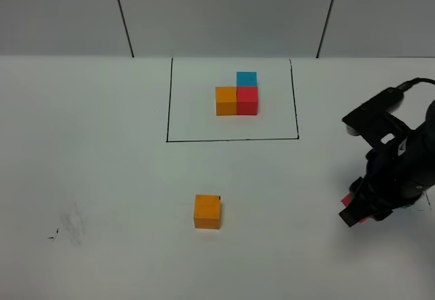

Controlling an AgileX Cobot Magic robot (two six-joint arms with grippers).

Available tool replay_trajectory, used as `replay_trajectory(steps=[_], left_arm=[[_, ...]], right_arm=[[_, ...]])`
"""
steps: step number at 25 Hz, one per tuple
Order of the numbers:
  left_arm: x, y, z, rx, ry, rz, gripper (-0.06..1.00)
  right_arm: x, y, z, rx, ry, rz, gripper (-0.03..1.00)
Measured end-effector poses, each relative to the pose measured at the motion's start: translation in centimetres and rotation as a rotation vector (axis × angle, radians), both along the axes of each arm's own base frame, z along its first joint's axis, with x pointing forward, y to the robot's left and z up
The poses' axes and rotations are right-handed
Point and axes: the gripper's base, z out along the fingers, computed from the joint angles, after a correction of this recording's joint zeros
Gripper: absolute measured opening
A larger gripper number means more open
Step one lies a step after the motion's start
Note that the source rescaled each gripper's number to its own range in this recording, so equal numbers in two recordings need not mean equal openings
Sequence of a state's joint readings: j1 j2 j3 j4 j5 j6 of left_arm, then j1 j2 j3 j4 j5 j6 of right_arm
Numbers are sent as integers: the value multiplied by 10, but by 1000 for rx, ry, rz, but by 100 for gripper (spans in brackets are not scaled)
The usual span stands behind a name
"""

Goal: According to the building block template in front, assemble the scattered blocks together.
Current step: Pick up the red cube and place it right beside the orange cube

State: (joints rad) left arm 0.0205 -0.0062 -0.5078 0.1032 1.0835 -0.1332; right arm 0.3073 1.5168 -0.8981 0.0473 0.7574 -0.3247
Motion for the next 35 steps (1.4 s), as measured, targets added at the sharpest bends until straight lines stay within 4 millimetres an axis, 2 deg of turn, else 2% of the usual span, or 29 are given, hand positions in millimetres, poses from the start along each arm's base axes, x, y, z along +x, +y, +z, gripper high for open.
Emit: replay_trajectory(steps=[7, 18, 27, 35], left_arm=[[0, 0, 0, 0, 0, 0, 0], [0, 0, 0, 0, 0, 0, 0], [0, 0, 0, 0, 0, 0, 0], [0, 0, 0, 0, 1, 0, 0]], right_arm=[[9, 34, -16, -38, 51, 320, 29], [42, 93, -30, -110, 112, 641, 29], [61, 130, -44, -137, 92, 785, 29], [61, 149, -50, -158, 78, 847, 29]])
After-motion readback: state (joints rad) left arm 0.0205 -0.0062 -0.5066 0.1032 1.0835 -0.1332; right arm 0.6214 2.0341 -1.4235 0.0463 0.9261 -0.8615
